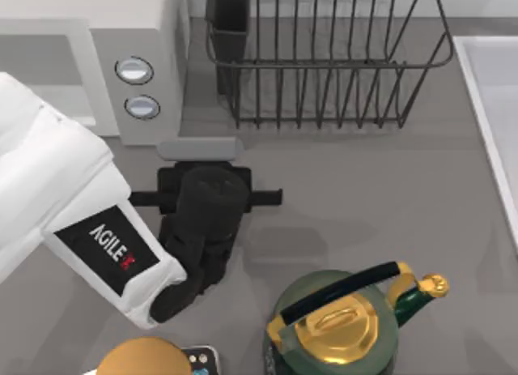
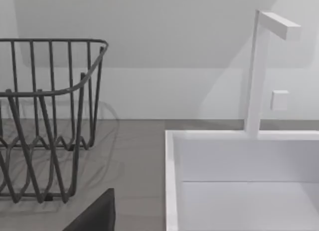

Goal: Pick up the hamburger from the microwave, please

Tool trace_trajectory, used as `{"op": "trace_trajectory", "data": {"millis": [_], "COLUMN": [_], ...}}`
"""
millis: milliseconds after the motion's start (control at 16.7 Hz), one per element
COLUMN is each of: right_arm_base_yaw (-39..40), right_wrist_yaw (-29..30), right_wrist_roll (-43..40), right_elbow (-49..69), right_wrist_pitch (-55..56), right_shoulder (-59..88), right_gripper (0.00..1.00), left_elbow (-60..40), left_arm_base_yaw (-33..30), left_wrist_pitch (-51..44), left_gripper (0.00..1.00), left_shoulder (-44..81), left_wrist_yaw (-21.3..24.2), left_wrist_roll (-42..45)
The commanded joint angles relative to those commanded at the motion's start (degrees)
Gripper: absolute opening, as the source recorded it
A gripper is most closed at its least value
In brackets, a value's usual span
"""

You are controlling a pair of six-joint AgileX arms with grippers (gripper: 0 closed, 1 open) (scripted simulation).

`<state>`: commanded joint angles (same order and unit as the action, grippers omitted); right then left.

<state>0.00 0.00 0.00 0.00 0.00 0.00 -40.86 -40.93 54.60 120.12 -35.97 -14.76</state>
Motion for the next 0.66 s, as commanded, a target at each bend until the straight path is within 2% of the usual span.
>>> {"op": "trace_trajectory", "data": {"millis": [300,660], "right_arm_base_yaw": [0.0,0.0], "right_wrist_yaw": [0.0,0.0], "right_wrist_roll": [0.0,0.0], "right_elbow": [0.0,0.0], "right_wrist_pitch": [0.0,0.0], "right_shoulder": [0.0,0.0], "right_gripper": [1.0,1.0], "left_elbow": [0.0,0.0], "left_arm_base_yaw": [0.0,0.0], "left_wrist_pitch": [0.0,0.0], "left_gripper": [0.98,1.0], "left_shoulder": [0.0,0.0], "left_wrist_yaw": [0.0,0.0], "left_wrist_roll": [0.0,0.0]}}
